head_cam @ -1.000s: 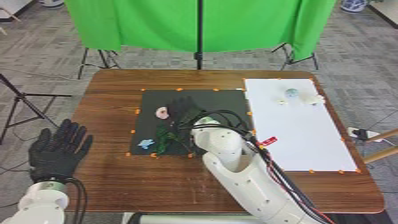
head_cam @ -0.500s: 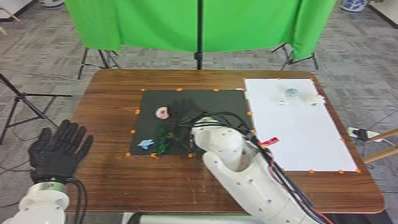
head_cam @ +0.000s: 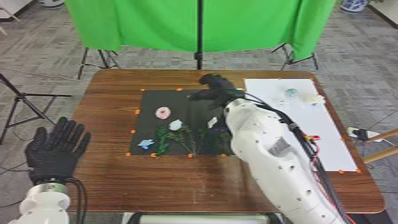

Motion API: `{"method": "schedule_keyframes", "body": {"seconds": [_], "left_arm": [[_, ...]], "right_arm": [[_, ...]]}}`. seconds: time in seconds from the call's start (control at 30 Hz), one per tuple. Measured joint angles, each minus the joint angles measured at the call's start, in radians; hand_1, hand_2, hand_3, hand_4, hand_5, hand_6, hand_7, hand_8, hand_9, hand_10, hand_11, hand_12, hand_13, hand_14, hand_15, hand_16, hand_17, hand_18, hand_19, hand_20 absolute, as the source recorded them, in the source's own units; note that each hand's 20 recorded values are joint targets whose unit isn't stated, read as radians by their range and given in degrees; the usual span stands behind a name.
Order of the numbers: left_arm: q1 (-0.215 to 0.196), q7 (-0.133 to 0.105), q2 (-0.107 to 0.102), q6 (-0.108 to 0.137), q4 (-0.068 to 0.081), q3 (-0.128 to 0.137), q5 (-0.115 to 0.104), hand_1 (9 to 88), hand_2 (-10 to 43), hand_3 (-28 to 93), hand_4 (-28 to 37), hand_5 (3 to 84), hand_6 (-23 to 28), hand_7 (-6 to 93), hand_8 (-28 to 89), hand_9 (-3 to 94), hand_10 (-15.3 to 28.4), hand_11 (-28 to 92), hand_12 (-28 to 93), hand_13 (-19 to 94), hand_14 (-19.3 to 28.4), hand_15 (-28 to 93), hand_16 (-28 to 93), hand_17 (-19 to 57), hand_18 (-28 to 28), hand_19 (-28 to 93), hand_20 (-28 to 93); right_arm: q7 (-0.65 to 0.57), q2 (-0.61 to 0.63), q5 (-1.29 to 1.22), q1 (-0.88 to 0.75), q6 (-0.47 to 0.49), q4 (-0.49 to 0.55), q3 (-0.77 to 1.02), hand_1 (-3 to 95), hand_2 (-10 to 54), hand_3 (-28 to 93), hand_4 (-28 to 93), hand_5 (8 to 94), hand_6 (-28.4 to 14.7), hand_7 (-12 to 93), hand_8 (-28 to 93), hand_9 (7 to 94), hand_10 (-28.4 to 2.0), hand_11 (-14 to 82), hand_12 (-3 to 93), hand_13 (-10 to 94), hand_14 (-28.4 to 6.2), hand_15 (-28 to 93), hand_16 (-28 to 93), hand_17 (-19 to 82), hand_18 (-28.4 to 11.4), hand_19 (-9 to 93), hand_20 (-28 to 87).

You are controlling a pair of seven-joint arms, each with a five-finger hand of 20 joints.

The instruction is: Arrange flowers

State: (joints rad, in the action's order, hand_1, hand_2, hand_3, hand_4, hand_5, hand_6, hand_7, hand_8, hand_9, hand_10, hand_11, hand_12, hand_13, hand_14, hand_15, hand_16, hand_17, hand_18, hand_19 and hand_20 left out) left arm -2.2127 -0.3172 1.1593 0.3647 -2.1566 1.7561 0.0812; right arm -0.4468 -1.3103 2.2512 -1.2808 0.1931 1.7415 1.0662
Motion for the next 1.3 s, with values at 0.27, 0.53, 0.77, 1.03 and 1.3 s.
{"method": "schedule_keyframes", "body": {"seconds": [0.27, 0.53, 0.77, 1.03, 1.3], "left_arm": [[-0.029, -0.061, -0.002, 0.018, -0.027, 0.001, 0.0, 28.8, 13.4, 77, -28.2, 44.0, 7.9, 20.2, -11, 41.3, 14.2, 29, 14, 31, 14.8, 50, -5, -3.6, 14.2, 35, 20], [-0.032, -0.066, -0.004, 0.026, -0.029, 0.003, -0.007, 28.8, 13.9, 76, -28.3, 45.2, 8.1, 20.6, -11, 41.5, 14.2, 29, 14, 32, 14.7, 50, -5, -3.5, 14.2, 35, 20], [-0.03, -0.068, -0.006, 0.035, -0.029, 0.001, -0.013, 29.0, 14.7, 78, -28.2, 47.0, 8.1, 21.8, -12, 42.4, 14.2, 29, 14, 32, 14.6, 50, -5, -3.5, 14.3, 36, 20], [-0.031, -0.072, -0.005, 0.053, -0.032, -0.004, -0.019, 29.2, 15.1, 78, -28.2, 47.5, 8.2, 22.4, -12, 42.4, 14.3, 30, 14, 31, 14.6, 51, -5, -3.5, 14.2, 36, 20], [-0.031, -0.073, -0.001, 0.063, -0.033, -0.002, -0.084, 29.5, 14.9, 78, -27.9, 48.5, 8.2, 22.8, -12, 43.4, 14.3, 31, 14, 32, 14.7, 52, -5, -3.5, 14.2, 36, 20]], "right_arm": [[-0.027, 0.219, 0.031, -0.015, -0.237, -0.083, 0.15, 42.9, -9.5, 82, -28, 48.8, -5.4, 21, -13, 41.8, -17.6, 14.4, 14.0, 33, -17.5, 35, 13, 19, -21.1, 64, 20], [-0.035, 0.313, 0.057, -0.067, -0.02, -0.101, 0.257, 47.6, -9.5, 82, -28, 48.1, -4.0, 21, -14, 41.9, -15.9, 13.8, 13.8, 35, -16.3, 32, 14, 20, -20.9, 66, 22], [-0.007, 0.295, 0.11, -0.073, -0.001, -0.135, 0.217, 49.8, -9.5, 82, -28, 50.0, -2.9, 22, -14, 44.4, -15.2, 13.8, 13.9, 38, -15.2, 32, 15, 22, -20.5, 69, 24], [0.009, 0.227, 0.214, -0.025, 0.065, -0.238, 0.177, 57.4, -9.5, 75, -28, 57.5, -1.1, 27, -13, 56.4, -13.7, 21.5, 18.8, 51, -11.0, 41, 24, 28, -20.2, 77, 30], [-0.004, 0.238, 0.205, -0.059, -0.082, -0.225, 0.16, 65.1, -9.5, 66, -28, 74.4, 0.6, 38, 1, 83.5, -9.2, 12.8, 43.6, 67, -6.7, 36, 43, 30, -19.8, 76, 36]]}}
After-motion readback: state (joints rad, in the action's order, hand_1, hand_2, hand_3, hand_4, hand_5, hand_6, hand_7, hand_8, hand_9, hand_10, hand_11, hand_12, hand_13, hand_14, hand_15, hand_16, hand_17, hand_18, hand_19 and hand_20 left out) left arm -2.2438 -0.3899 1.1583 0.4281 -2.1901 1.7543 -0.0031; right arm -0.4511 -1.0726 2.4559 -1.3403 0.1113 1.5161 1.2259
